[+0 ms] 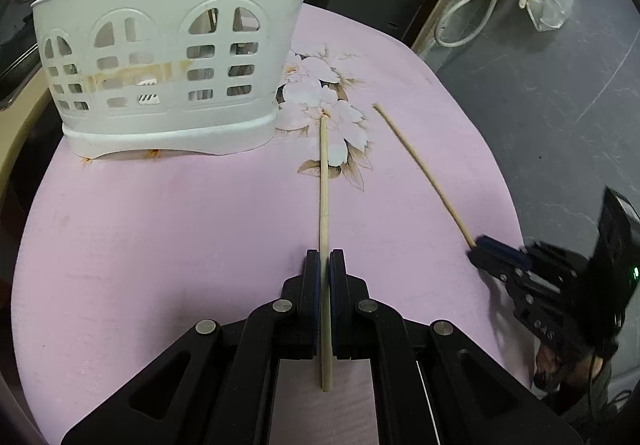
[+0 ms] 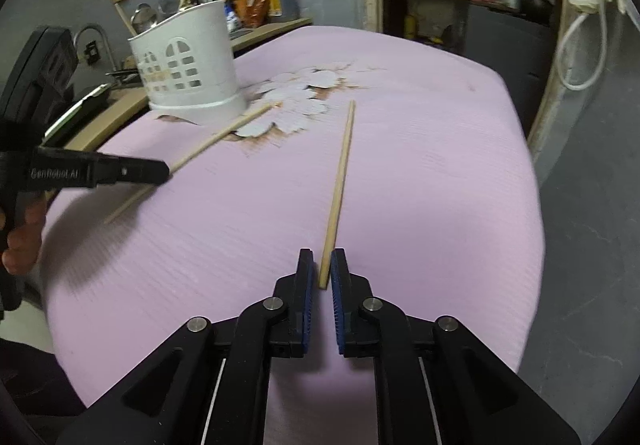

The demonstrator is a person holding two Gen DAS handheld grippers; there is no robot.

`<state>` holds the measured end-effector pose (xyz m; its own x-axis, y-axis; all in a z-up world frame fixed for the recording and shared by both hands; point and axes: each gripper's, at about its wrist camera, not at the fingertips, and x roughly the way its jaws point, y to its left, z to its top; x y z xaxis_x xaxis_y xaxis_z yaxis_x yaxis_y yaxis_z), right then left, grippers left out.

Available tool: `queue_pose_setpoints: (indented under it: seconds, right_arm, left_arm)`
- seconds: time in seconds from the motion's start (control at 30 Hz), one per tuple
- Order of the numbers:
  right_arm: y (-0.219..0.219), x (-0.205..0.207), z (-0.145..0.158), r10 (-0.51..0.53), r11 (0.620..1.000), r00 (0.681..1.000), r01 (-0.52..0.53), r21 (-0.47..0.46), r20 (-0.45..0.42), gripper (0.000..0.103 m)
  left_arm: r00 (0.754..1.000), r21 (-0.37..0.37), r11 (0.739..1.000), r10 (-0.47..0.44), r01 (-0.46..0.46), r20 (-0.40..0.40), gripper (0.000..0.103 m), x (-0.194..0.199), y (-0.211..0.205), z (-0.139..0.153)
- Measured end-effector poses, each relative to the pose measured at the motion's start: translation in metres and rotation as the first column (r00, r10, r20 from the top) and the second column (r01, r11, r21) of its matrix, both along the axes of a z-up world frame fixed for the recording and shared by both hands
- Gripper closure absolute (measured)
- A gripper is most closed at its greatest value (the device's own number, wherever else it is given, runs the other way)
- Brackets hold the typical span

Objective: Organize utensils
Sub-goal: 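Close the left tool on one wooden chopstick while the right tool reaches another, then close the right tool on the second wooden chopstick while the left tool holds its chopstick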

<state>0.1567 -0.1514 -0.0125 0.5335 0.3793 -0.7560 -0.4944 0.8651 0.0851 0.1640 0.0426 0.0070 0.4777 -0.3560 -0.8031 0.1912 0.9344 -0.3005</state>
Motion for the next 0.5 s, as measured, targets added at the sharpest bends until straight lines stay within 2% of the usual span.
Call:
queue_pose_setpoints:
  seconds: [0.07, 0.1, 0.3, 0.5]
  right_arm:
    - [0.003, 0.008, 0.001, 0.017, 1.000, 1.000, -0.017, 0.001, -0.013, 0.085]
    - [0.004, 0.013, 0.002, 0.025, 1.000, 1.000, -0.025, -0.001, -0.016, 0.077]
    - [0.012, 0.049, 0.000, 0.054, 0.999, 0.997, -0.054, 0.003, -0.061, 0.074]
    - [0.019, 0.084, -0.002, 0.067, 0.997, 0.992, -0.063, 0.038, -0.102, 0.071]
  left_arm:
    - [1.000, 0.002, 1.000, -0.017, 0.017, -0.010, 0.100, 0.000, 0.002, 0.001]
    - [1.000, 0.005, 1.000, -0.025, 0.025, -0.014, 0.100, 0.000, 0.003, 0.001]
    - [0.997, 0.038, 0.997, -0.066, 0.067, -0.029, 0.099, 0.017, -0.002, 0.003]
    - [0.996, 0.031, 0.997, -0.073, 0.074, -0.043, 0.098, 0.044, -0.006, 0.001]
